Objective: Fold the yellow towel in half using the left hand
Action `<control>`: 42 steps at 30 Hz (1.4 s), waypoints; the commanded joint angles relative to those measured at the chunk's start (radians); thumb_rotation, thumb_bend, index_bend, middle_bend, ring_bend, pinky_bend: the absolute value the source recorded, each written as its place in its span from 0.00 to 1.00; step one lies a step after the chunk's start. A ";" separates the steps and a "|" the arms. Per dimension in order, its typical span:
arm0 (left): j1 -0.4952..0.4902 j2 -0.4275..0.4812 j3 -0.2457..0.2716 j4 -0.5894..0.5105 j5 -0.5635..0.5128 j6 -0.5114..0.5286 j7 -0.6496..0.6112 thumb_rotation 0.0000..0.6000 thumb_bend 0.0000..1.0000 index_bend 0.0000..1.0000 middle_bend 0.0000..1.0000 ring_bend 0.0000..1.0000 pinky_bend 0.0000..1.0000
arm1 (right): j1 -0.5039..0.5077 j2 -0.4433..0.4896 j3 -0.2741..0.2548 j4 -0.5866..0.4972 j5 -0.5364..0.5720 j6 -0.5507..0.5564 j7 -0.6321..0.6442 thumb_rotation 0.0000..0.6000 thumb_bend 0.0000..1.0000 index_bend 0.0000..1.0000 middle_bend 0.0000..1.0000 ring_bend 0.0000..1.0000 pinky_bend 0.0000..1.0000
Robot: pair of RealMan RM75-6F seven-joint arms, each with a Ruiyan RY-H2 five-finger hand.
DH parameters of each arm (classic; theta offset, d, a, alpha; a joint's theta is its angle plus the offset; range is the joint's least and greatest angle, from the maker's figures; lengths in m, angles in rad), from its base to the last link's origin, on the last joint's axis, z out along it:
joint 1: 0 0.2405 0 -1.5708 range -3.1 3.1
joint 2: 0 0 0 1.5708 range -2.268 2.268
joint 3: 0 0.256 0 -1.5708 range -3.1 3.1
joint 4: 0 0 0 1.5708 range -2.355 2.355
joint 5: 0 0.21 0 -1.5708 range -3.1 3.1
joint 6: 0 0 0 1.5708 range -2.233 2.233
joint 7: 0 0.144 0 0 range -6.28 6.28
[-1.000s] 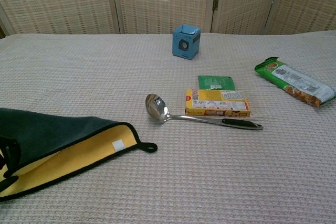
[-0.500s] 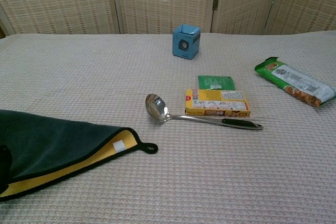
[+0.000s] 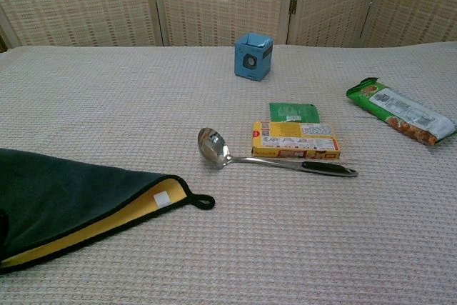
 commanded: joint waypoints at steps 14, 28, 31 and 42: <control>0.030 0.027 0.003 -0.002 0.003 0.016 -0.013 1.00 0.39 0.60 1.00 1.00 1.00 | 0.005 -0.006 -0.003 -0.004 -0.006 -0.012 -0.014 1.00 0.42 0.00 0.00 0.00 0.00; 0.047 0.080 -0.018 -0.034 0.022 0.089 -0.023 1.00 0.38 0.12 1.00 1.00 1.00 | 0.006 -0.007 -0.002 -0.006 -0.004 -0.015 -0.013 1.00 0.43 0.00 0.00 0.00 0.00; 0.049 0.123 -0.063 -0.055 0.009 0.146 0.015 1.00 0.38 0.14 1.00 1.00 1.00 | 0.004 -0.005 -0.002 -0.006 -0.006 -0.009 -0.009 1.00 0.42 0.00 0.00 0.00 0.00; 0.087 0.393 -0.173 -0.406 -0.225 0.113 0.289 1.00 0.27 0.10 0.06 0.06 0.01 | 0.005 -0.021 0.022 -0.038 0.013 0.001 -0.062 1.00 0.43 0.00 0.00 0.00 0.00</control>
